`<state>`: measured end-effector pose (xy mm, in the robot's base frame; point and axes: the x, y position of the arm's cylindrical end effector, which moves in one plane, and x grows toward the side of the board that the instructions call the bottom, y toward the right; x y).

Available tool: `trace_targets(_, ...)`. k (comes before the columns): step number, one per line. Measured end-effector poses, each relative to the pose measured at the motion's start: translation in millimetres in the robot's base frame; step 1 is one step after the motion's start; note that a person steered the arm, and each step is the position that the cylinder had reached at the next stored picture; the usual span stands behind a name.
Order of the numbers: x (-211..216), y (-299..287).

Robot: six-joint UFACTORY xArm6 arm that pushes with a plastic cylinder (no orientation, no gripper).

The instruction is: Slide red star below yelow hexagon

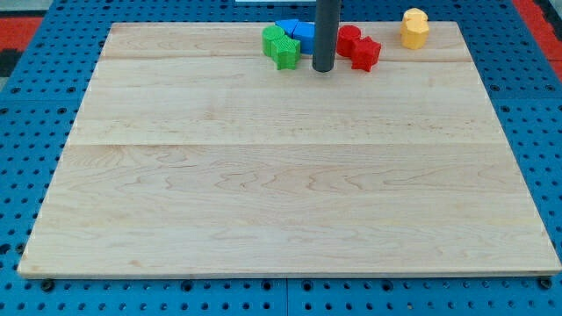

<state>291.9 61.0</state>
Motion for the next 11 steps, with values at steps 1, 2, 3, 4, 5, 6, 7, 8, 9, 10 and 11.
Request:
trace_targets(1,-13,17)
trace_targets(2,-22,31)
trace_targets(3,-23,47)
trace_targets(4,-22,66)
trace_targets(5,-17,82)
trace_targets(6,-9,88)
trace_targets(7,1,90)
trace_targets(8,3,97)
trace_targets(9,0,104)
trace_targets(10,-10,108)
trace_targets(11,-13,109)
